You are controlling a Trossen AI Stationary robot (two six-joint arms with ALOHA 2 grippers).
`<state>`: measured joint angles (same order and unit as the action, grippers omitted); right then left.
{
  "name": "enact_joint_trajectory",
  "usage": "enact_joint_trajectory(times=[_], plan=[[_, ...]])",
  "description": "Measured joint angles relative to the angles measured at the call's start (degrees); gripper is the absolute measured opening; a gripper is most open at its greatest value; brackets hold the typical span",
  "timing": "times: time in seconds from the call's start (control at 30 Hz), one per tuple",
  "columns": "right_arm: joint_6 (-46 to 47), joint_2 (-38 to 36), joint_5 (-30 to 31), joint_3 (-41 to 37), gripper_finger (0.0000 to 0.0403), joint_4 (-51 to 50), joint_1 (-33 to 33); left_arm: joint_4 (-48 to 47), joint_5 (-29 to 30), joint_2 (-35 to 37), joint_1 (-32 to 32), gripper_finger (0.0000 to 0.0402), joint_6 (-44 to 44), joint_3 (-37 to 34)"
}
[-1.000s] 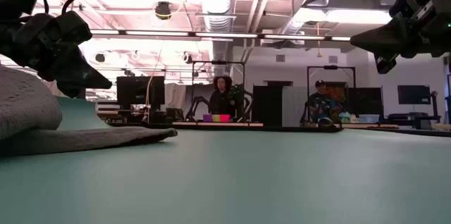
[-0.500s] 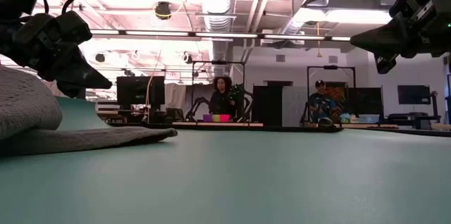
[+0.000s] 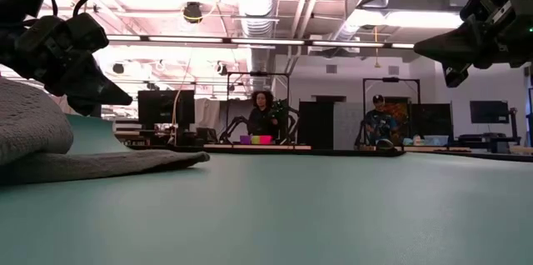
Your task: Roll towel
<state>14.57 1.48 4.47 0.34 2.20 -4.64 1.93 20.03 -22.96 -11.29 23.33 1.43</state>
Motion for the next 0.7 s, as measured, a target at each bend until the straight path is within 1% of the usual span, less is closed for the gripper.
enact_joint_trajectory(times=[0.2,0.3,0.53,0.7], plan=[[0.0,0.0,0.0,0.0,0.0028,0.0,0.0,0.0,0.0,0.0,0.0,0.0,0.0,0.0],[0.0,0.0,0.0,0.0,0.0028,0.0,0.0,2.1,1.6,-0.2,0.1,0.0,0.1,0.0],[0.0,0.0,0.0,0.0,0.0028,0.0,0.0,2.1,0.9,-0.3,0.1,0.0,6.5,0.0],[0.0,0.0,0.0,0.0,0.0028,0.0,0.0,3.1,5.0,-0.3,0.1,0.0,8.7,0.0]])
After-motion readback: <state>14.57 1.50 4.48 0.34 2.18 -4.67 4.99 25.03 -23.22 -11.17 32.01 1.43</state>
